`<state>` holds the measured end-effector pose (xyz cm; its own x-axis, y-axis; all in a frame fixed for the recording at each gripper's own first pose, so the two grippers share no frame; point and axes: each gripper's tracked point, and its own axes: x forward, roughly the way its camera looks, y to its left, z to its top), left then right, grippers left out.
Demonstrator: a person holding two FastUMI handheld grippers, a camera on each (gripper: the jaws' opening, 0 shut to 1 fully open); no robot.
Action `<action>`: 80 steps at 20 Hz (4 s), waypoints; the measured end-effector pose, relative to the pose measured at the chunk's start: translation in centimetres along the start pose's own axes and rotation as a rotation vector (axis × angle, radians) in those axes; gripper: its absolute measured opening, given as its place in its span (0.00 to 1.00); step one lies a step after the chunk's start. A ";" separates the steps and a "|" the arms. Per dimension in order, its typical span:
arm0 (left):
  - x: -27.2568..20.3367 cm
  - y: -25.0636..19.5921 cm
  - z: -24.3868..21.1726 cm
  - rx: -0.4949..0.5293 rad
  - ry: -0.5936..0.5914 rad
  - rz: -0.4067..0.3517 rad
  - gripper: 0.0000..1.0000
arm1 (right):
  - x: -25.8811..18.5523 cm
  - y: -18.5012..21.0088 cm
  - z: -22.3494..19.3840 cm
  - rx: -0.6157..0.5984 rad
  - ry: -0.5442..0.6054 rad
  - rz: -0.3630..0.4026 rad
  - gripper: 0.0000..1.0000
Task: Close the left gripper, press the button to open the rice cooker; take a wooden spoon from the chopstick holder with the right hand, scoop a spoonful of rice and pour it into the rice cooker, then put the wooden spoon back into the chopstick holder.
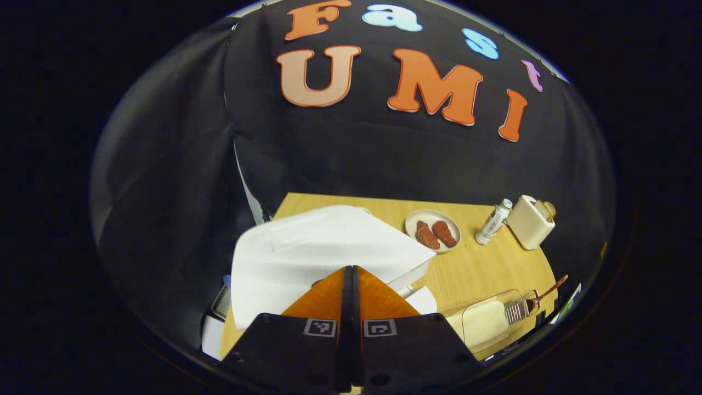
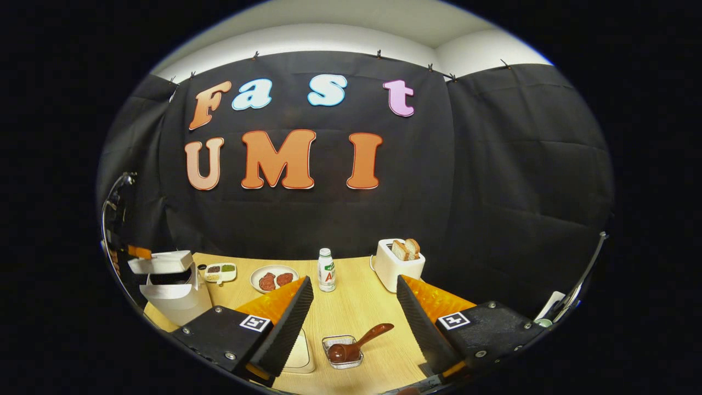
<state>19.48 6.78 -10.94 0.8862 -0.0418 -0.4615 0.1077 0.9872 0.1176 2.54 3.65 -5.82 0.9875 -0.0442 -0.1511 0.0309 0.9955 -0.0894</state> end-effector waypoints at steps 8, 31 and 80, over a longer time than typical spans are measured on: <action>-9.5 -0.2 7.7 -0.047 -0.282 0.021 0.04 | -0.8 -0.5 1.3 -0.007 -0.046 0.013 0.95; -19.5 -1.4 10.8 -0.049 -0.549 0.058 0.90 | 2.2 -4.2 -4.4 0.073 -0.002 0.005 0.95; -22.4 3.0 7.2 -0.041 -0.516 0.251 1.00 | 9.1 -1.0 -15.7 0.517 0.323 0.044 0.05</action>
<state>3.20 9.53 6.04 0.9886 0.1351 0.0662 -0.1427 0.9814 0.1288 9.11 0.95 -22.52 0.8954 0.0557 -0.4418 0.1418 0.9048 0.4014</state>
